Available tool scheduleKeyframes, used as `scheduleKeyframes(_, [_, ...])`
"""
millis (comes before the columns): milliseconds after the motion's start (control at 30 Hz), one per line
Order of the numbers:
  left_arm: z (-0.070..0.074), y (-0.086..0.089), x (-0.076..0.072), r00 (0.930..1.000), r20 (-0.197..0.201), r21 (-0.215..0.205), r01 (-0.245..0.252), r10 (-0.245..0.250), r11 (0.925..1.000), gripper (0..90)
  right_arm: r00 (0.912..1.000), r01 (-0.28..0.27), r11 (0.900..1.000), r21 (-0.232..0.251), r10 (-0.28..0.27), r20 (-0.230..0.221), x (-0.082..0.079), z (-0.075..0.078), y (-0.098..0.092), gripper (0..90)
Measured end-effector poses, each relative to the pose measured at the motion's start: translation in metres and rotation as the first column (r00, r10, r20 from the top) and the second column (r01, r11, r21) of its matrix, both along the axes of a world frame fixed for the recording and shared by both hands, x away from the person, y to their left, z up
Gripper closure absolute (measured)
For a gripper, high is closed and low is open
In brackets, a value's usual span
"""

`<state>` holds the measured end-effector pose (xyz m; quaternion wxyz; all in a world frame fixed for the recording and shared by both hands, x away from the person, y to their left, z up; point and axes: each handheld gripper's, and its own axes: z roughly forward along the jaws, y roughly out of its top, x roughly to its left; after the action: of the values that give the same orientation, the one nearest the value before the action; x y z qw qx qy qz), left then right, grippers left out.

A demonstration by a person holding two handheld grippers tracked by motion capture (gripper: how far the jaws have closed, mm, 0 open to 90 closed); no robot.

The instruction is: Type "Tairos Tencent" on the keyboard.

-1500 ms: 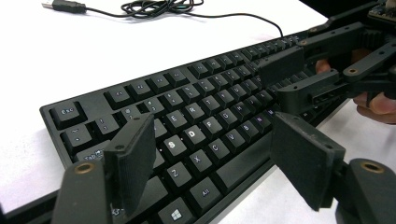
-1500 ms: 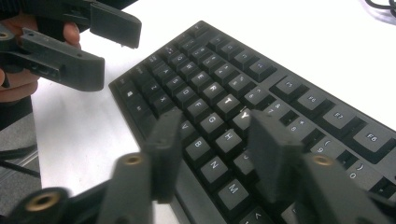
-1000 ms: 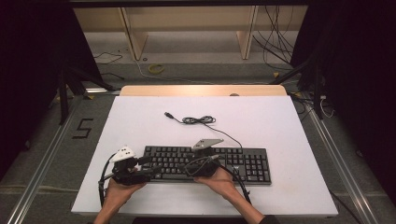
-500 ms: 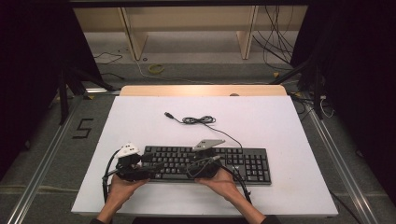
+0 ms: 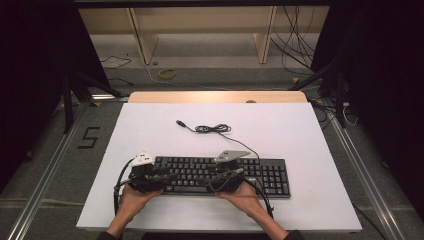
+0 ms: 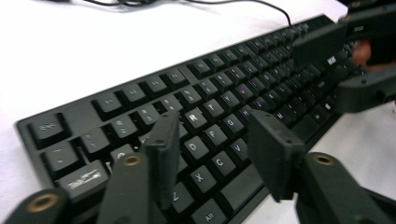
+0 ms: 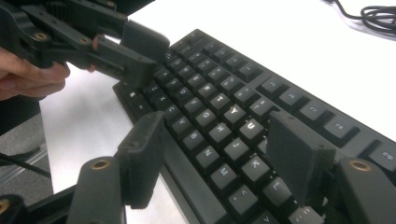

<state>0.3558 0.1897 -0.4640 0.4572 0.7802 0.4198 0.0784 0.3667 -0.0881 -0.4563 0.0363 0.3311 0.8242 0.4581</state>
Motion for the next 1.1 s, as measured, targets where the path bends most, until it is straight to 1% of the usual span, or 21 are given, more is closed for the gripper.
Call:
scheduleKeyframes(267, [-0.002, -0.010, 0.001, 0.9983, -0.015, 0.036, 0.057, -0.057, 0.9977, 75.7, 0.9999, 0.012, 1.000, 0.013, -0.013, 0.010, -0.003, 0.002, -0.011, 37.6])
scheduleKeyframes(300, [-0.002, -0.011, 0.001, 0.9977, -0.020, 0.047, 0.066, -0.065, 0.9967, 77.9, 0.9998, 0.015, 1.000, 0.015, -0.015, 0.011, -0.004, 0.002, -0.012, 37.6])
scheduleKeyframes(367, [-0.003, -0.013, 0.002, 0.9970, -0.025, 0.062, 0.074, -0.073, 0.9953, 81.6, 0.9998, 0.018, 1.000, 0.018, -0.018, 0.010, -0.005, 0.003, -0.015, 37.6])
scheduleKeyframes(500, [-0.005, -0.017, 0.004, 0.9955, -0.041, 0.076, 0.089, -0.086, 0.9931, 86.6, 0.9997, 0.021, 1.000, 0.018, -0.021, 0.012, -0.007, 0.002, -0.019, 37.4])
scheduleKeyframes(600, [-0.006, -0.020, 0.005, 0.9939, -0.051, 0.086, 0.102, -0.098, 0.9911, 88.7, 0.9997, 0.023, 1.000, 0.020, -0.023, 0.010, -0.008, 0.002, -0.021, 37.4])
scheduleKeyframes(867, [-0.011, -0.024, 0.008, 0.9917, -0.074, 0.121, 0.113, -0.105, 0.9862, 89.0, 0.9996, 0.025, 0.999, 0.021, -0.025, 0.010, -0.011, 0.002, -0.025, 37.3])
scheduleKeyframes(1000, [-0.013, -0.024, 0.008, 0.9916, -0.086, 0.121, 0.107, -0.097, 0.9869, 89.0, 0.9996, 0.025, 0.999, 0.023, -0.025, 0.011, -0.012, 0.002, -0.027, 37.3])
scheduleKeyframes(1067, [-0.014, -0.024, 0.009, 0.9913, -0.087, 0.143, 0.110, -0.099, 0.9836, 89.1, 0.9996, 0.024, 0.999, 0.022, -0.024, 0.011, -0.013, 0.002, -0.028, 37.3])
scheduleKeyframes(1100, [-0.015, -0.023, 0.009, 0.9910, -0.096, 0.127, 0.105, -0.093, 0.9862, 89.1, 0.9997, 0.025, 0.999, 0.022, -0.025, 0.007, -0.013, 0.002, -0.028, 37.3])
